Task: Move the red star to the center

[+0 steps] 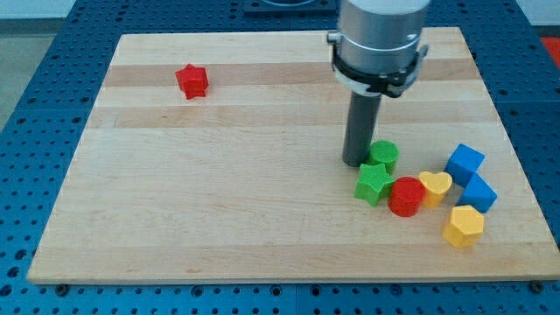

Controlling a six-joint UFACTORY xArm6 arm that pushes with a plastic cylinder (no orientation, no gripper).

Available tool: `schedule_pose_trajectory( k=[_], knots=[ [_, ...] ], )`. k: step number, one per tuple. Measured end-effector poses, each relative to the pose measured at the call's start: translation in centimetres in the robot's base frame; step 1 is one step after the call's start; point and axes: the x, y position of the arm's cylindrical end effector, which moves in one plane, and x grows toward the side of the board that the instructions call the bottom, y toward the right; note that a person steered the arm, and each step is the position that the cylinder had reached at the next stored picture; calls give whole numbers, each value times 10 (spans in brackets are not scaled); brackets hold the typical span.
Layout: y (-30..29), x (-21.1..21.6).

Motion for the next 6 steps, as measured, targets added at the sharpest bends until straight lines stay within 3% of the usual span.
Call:
schedule_pose_trajectory(
  k=[3, 4, 5, 6],
  knots=[
    [42, 0],
    [42, -19],
    [31, -104],
    [-25, -178]
  ],
)
